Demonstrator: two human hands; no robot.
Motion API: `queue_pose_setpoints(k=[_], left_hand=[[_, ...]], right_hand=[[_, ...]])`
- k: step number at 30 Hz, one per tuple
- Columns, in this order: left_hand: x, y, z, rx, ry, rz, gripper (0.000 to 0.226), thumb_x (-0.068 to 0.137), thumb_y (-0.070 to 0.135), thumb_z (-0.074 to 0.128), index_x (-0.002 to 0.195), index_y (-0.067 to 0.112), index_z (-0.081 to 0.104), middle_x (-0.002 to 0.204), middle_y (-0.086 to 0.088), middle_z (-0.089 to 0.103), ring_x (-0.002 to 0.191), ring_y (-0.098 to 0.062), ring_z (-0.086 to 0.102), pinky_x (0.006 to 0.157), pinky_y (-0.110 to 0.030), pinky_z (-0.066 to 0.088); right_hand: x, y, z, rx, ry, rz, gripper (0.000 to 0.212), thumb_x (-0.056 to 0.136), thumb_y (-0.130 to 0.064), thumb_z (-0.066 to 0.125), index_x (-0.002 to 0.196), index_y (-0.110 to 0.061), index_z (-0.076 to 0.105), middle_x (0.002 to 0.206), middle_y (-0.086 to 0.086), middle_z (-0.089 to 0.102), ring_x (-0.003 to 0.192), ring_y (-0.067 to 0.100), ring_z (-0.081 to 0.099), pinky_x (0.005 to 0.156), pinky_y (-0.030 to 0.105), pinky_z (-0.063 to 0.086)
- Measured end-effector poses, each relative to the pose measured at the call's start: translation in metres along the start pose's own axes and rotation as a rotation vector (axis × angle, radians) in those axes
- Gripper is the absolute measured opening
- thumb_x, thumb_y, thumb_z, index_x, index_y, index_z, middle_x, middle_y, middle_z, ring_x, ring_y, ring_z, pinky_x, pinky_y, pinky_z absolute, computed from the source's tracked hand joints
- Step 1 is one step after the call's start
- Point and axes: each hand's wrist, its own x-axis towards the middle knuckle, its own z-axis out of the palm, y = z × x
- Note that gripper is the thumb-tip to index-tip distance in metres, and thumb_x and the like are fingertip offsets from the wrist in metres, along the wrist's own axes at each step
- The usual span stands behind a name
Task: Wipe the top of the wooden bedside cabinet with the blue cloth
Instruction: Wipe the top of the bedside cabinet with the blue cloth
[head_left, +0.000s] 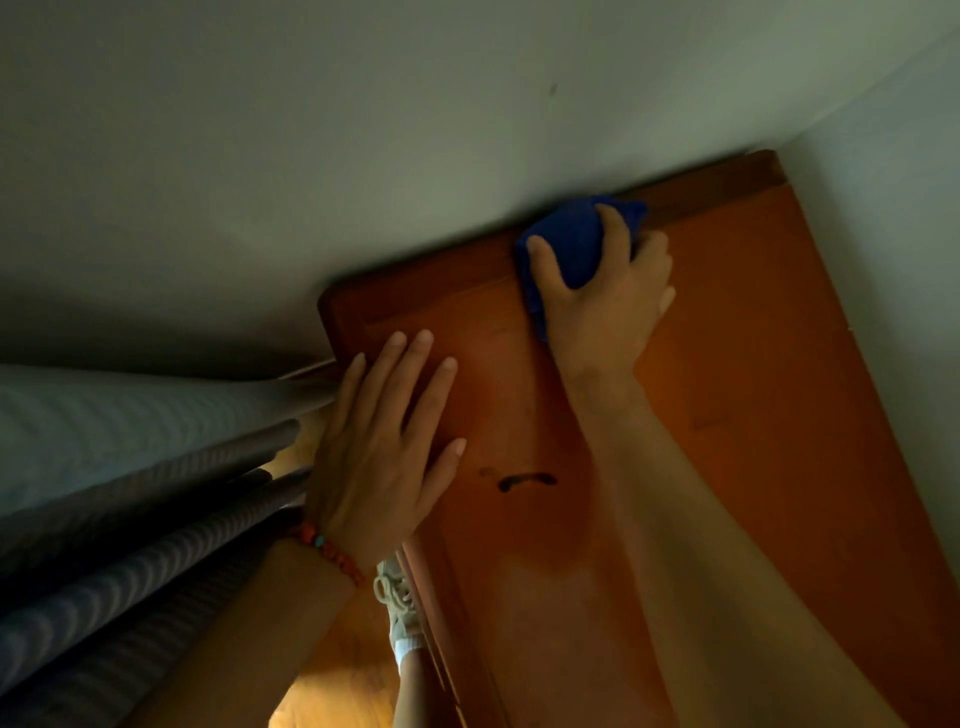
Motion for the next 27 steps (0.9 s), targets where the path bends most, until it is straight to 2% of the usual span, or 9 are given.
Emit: queue_pose_setpoints(k=[5,8,10,15,17,21,22,26,27], left_hand=[[0.024,0.016,0.014,0.022,-0.071,0.026,0.058,0.087,0.039,0.041,0.135,0.007,0.037,0.142,-0.021,0.036,0.133,-0.032,0.025,0.109,-0.046,0.016],[0.030,0.017,0.015,0.025,-0.095,0.027,0.057,0.087,0.040,0.040,0.135,0.009,0.036,0.142,-0.020,0.037,0.133,-0.031,0.026,0.108,-0.048,0.017],[0.029,0.015,0.013,0.030,-0.096,0.023,0.056,0.087,0.040,0.039,0.135,0.010,0.036,0.142,-0.020,0.037,0.133,-0.032,0.026,0.107,-0.050,0.019],[0.039,0.033,0.016,0.024,-0.102,0.053,0.056,0.087,0.041,0.039,0.135,0.012,0.036,0.142,-0.020,0.038,0.132,-0.033,0.027,0.107,-0.050,0.017],[0.048,0.042,0.017,0.020,-0.107,0.091,0.055,0.088,0.040,0.039,0.135,0.012,0.038,0.142,-0.019,0.038,0.133,-0.032,0.026,0.107,-0.050,0.017],[0.065,0.044,0.018,0.036,-0.136,0.111,0.055,0.089,0.041,0.038,0.134,0.012,0.045,0.143,-0.018,0.037,0.134,-0.032,0.026,0.108,-0.049,0.017],[0.067,0.043,0.020,0.043,-0.140,0.111,0.055,0.089,0.041,0.038,0.134,0.012,0.046,0.143,-0.018,0.037,0.134,-0.032,0.027,0.108,-0.049,0.017],[0.068,0.042,0.023,0.046,-0.156,0.108,0.055,0.089,0.042,0.037,0.135,0.013,0.042,0.143,-0.018,0.037,0.133,-0.033,0.028,0.108,-0.049,0.017],[0.068,0.041,0.023,0.052,-0.153,0.116,0.055,0.089,0.042,0.037,0.136,0.013,0.041,0.143,-0.018,0.036,0.133,-0.033,0.028,0.108,-0.049,0.017]], right_hand=[[0.006,0.016,-0.008,-0.053,-0.085,-0.266,0.070,0.075,-0.065,0.048,0.123,-0.015,0.053,0.106,0.017,0.054,0.097,0.034,0.049,0.077,0.041,0.033],[0.037,0.036,-0.015,-0.037,-0.013,-0.006,0.069,0.077,-0.062,0.055,0.129,-0.019,0.048,0.115,0.016,0.049,0.108,0.033,0.044,0.087,0.042,0.030],[0.036,0.031,-0.013,0.004,0.015,0.066,0.068,0.078,-0.059,0.057,0.131,-0.017,0.046,0.117,0.016,0.048,0.110,0.033,0.043,0.088,0.040,0.029],[0.035,0.043,-0.019,-0.063,-0.089,-0.281,0.068,0.078,-0.064,0.046,0.123,-0.013,0.054,0.103,0.016,0.054,0.093,0.033,0.049,0.075,0.037,0.029],[0.053,0.059,-0.025,-0.091,-0.081,-0.212,0.070,0.077,-0.066,0.045,0.127,-0.016,0.050,0.109,0.016,0.052,0.101,0.033,0.046,0.080,0.039,0.028],[0.071,0.066,-0.026,-0.008,0.031,0.090,0.069,0.079,-0.060,0.055,0.132,-0.018,0.045,0.121,0.016,0.047,0.113,0.033,0.041,0.091,0.039,0.027],[0.067,0.062,-0.025,0.004,0.029,0.079,0.068,0.079,-0.059,0.056,0.131,-0.017,0.045,0.120,0.017,0.047,0.112,0.034,0.042,0.090,0.039,0.028],[0.059,0.069,-0.030,-0.074,-0.067,-0.239,0.069,0.079,-0.062,0.043,0.126,-0.012,0.052,0.105,0.020,0.054,0.098,0.035,0.049,0.079,0.040,0.032],[0.070,0.078,-0.034,-0.107,-0.054,-0.235,0.071,0.079,-0.064,0.039,0.126,-0.012,0.051,0.107,0.021,0.054,0.100,0.035,0.049,0.081,0.041,0.032]])
